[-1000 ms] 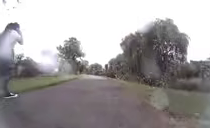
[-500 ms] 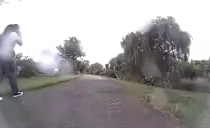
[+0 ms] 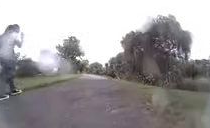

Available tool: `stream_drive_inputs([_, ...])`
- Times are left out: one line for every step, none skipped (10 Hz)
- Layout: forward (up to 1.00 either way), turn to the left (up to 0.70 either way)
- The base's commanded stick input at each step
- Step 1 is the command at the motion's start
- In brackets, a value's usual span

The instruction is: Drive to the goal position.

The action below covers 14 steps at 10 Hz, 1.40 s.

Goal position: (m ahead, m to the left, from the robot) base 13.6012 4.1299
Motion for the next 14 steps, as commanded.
stream_drive_inputs([0.85,0.00])
stream_drive_inputs([0.85,0.00])
stream_drive_inputs([0.85,0.00])
stream_drive_inputs([0.85,0.00])
stream_drive_inputs([0.85,0.00])
stream_drive_inputs([0.85,0.00])
stream_drive_inputs([0.85,0.00])
stream_drive_inputs([0.85,0.00])
stream_drive_inputs([0.85,0.00])
stream_drive_inputs([0.85,0.00])
stream_drive_inputs([0.85,0.00])
stream_drive_inputs([0.85,0.00])
stream_drive_inputs([0.85,0.00])
stream_drive_inputs([0.85,0.00])
